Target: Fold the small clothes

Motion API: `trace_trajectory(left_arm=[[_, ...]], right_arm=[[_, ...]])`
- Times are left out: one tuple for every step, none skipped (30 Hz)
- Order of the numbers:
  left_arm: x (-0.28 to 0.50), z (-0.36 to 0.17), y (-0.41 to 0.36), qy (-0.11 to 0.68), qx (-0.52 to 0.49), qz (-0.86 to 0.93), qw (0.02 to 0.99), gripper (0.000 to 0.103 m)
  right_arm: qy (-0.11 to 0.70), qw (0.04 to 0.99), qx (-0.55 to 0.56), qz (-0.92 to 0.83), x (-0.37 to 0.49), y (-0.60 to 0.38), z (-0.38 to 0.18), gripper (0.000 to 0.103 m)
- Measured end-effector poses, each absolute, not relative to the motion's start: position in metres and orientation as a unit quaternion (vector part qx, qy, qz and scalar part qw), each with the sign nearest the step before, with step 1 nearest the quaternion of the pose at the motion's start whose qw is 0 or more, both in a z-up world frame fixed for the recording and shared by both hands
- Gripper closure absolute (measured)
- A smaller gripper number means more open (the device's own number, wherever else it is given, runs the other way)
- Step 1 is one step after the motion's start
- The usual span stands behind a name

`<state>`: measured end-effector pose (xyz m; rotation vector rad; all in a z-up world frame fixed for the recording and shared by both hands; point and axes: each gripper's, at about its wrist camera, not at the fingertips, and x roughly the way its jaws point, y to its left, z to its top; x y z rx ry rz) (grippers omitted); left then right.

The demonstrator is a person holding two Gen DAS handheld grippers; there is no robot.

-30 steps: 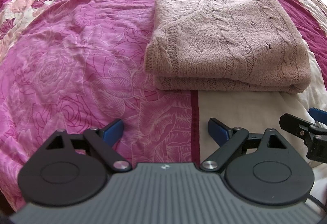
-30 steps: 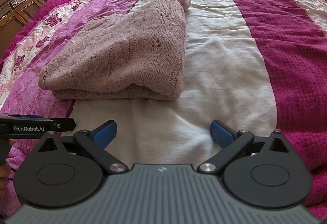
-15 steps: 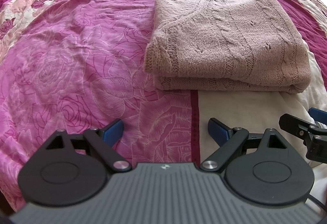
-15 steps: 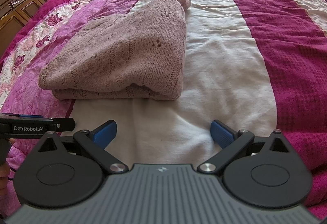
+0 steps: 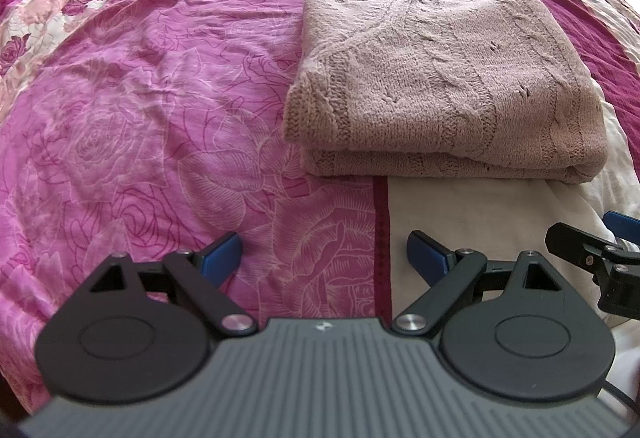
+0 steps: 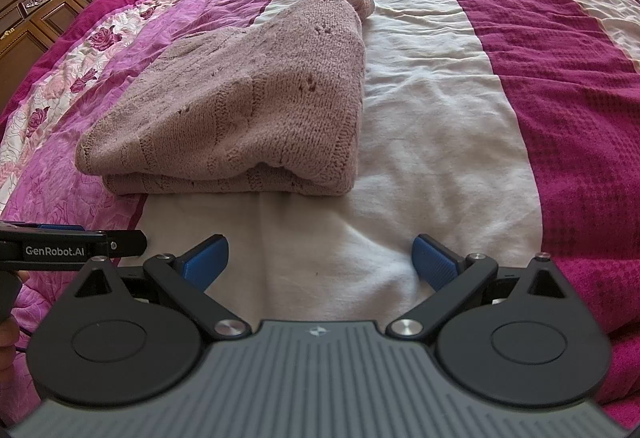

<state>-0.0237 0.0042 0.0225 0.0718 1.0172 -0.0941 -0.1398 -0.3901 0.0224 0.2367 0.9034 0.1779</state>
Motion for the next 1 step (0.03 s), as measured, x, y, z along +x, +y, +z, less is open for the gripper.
trace_trajectory(left_arm=[[-0.0237, 0.0225, 0.0042, 0.487, 0.034, -0.045, 0.872, 0.012]], right_arm=[[0.435, 0.889, 0.114, 0.086, -0.1399, -0.3900, 0.0224, 0.001]])
